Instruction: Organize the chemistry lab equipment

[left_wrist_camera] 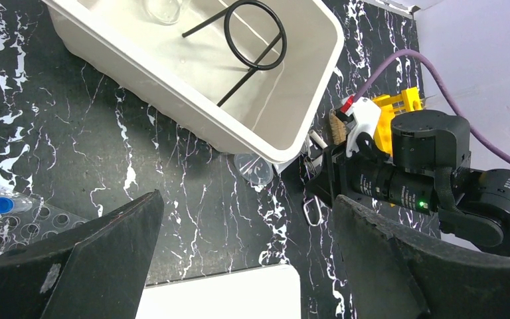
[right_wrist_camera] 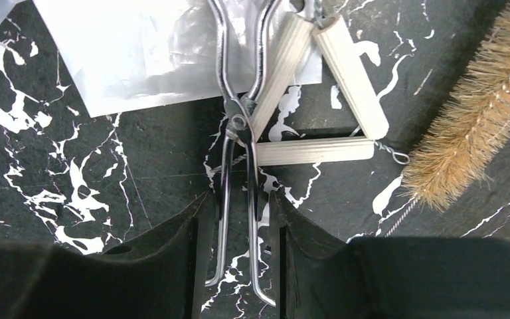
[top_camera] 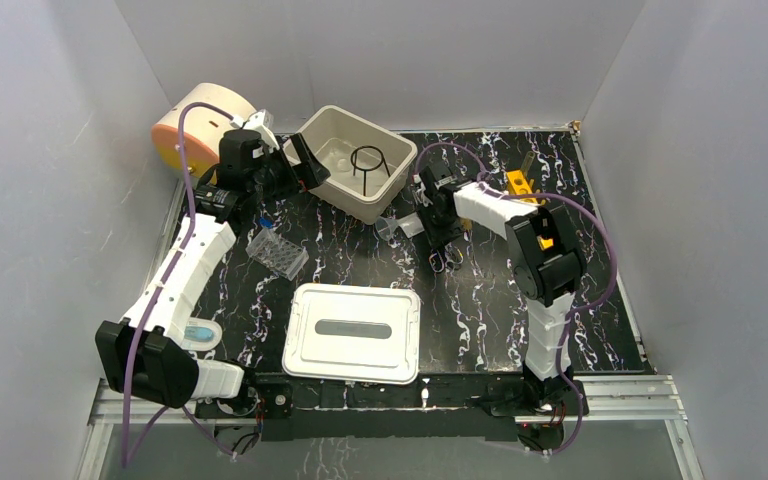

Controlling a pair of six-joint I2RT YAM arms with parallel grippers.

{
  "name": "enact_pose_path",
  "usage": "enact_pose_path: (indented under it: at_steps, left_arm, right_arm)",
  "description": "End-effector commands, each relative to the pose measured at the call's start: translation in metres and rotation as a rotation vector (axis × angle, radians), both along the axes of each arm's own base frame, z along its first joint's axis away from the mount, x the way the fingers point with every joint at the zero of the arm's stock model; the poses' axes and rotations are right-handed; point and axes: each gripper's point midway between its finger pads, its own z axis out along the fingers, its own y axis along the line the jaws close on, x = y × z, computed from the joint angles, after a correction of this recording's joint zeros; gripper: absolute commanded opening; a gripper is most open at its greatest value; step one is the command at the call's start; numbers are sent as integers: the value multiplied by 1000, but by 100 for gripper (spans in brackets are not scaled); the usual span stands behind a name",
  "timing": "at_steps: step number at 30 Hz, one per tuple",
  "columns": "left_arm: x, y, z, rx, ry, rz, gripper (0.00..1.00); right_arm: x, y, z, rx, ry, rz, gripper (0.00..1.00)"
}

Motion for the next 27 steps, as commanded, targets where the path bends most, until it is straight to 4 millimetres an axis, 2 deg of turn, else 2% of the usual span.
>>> enact_pose_path:
  at_steps: [1,3,6,9,17,27]
  left_arm:
    - [-1,3,9,10,-26,-1,98]
    - [-1,3,8,7,-21,0,98]
    - [0,2,7,2,-18,-1,98]
    - [-1,1,7,-5,-17,-5,98]
    - [-4,-9,12,-55,-20,-48,98]
    - [-5,-34,16,-182,19,-123,98]
  right_arm:
    - [-15,-5,1,-70,4,76,43]
    - [-17,-3,1,-88,-9,84,40]
    - [-12,-7,1,-117,-43,56,31]
    - [-5,-10,11,-127,-95,20,26]
    - [1,-2,66,3,-260,-26,25]
    - [0,-2,128,165,-443,-117,23]
